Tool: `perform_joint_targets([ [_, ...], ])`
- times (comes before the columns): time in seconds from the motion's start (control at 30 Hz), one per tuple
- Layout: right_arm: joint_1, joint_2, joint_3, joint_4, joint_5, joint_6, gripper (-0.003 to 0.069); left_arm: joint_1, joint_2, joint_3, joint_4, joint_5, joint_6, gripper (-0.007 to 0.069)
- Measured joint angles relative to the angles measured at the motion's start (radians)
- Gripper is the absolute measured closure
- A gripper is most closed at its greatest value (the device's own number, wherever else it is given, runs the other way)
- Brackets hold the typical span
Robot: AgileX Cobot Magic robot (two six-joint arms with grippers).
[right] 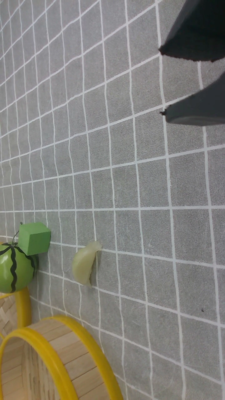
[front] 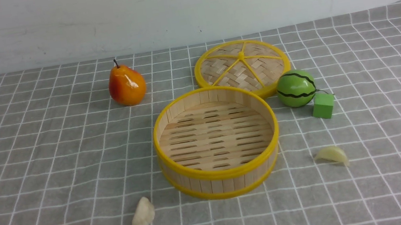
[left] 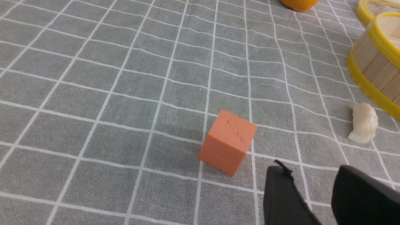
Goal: Put the dumplings into the steamer on the table with the grey tablecloth.
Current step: 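Reach for and grasp a dumpling on the table with the left gripper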
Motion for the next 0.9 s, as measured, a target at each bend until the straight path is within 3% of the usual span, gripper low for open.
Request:
perform_joint_targets([
  [0.73,0.000,0.000,0.000,0.001,0.000,0.000,0.0419,0.000,0.000,0.000,0.018,0.000,0.000,0.0387],
  [0.83,0.000,0.000,0.000,0.064,-0.004,0.010,0.0419,0.000,0.000,0.000,-0.005,-0.003,-0.035,0.0387],
  [0.9,0.000,0.000,0.001,0.171,-0.016,0.057,0.0419,0.000,0.000,0.000,-0.099,-0.016,-0.104,0.0387],
])
